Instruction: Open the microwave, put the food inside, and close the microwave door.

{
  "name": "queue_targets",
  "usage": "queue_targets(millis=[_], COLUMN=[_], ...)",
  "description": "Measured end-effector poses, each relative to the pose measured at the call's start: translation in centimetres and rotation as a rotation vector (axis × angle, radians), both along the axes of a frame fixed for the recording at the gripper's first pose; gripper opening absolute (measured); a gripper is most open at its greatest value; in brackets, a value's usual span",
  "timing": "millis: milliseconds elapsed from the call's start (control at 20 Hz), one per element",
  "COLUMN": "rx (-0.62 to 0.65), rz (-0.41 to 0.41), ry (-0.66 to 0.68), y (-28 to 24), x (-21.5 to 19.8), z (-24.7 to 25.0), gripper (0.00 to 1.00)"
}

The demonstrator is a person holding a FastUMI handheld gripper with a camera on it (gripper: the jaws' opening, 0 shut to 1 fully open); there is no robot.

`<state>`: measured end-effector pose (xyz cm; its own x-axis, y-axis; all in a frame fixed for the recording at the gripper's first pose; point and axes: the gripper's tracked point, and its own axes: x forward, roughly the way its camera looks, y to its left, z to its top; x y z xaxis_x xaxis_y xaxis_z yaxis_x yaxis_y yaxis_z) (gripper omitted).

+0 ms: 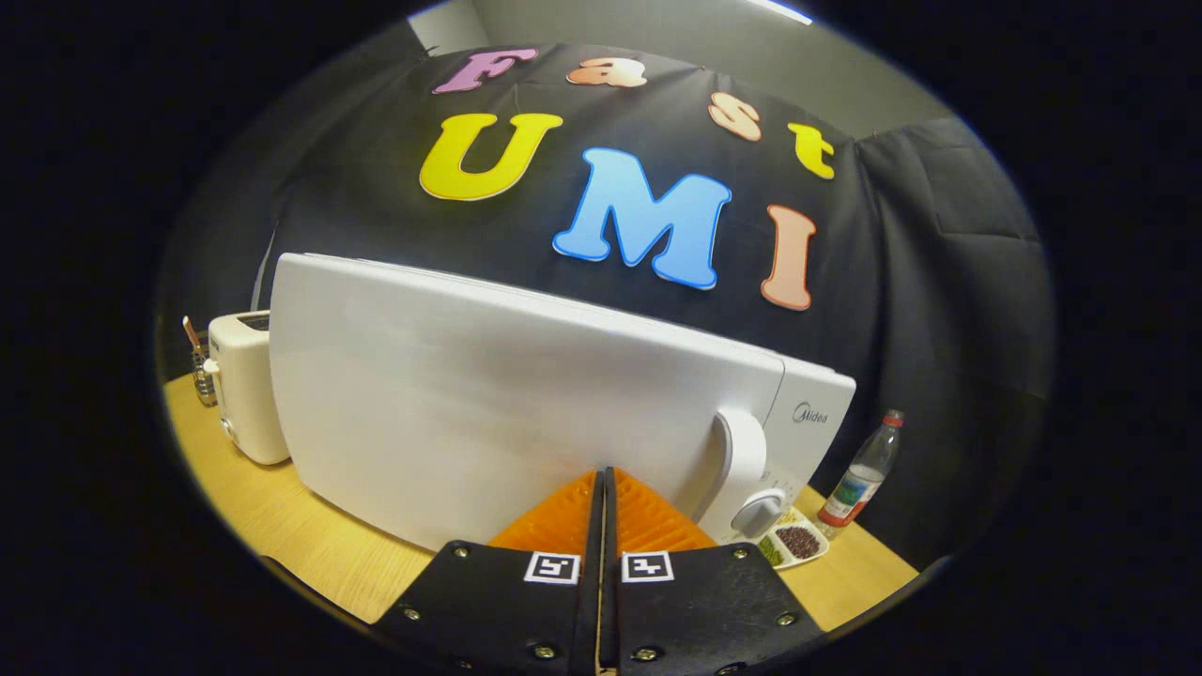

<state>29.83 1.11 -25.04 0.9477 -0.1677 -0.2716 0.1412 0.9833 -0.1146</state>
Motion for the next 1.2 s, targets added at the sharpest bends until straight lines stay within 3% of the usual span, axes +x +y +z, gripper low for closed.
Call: queue_targets(millis=[250, 500, 950, 1200], rx=[0.054, 0.158, 0.199, 0.105], rz=[0.099, 0.2, 0.219, 0.211], ry=[-0.031, -0.121, -0.265, -0.224], y=[1.8, 3.4, 0.8, -1.1], x=[-6.4, -15.0, -30.8, -35.5], z=[2.0, 8.8, 21.4, 20.5], gripper=[0.02, 0.02, 0.02, 0.02])
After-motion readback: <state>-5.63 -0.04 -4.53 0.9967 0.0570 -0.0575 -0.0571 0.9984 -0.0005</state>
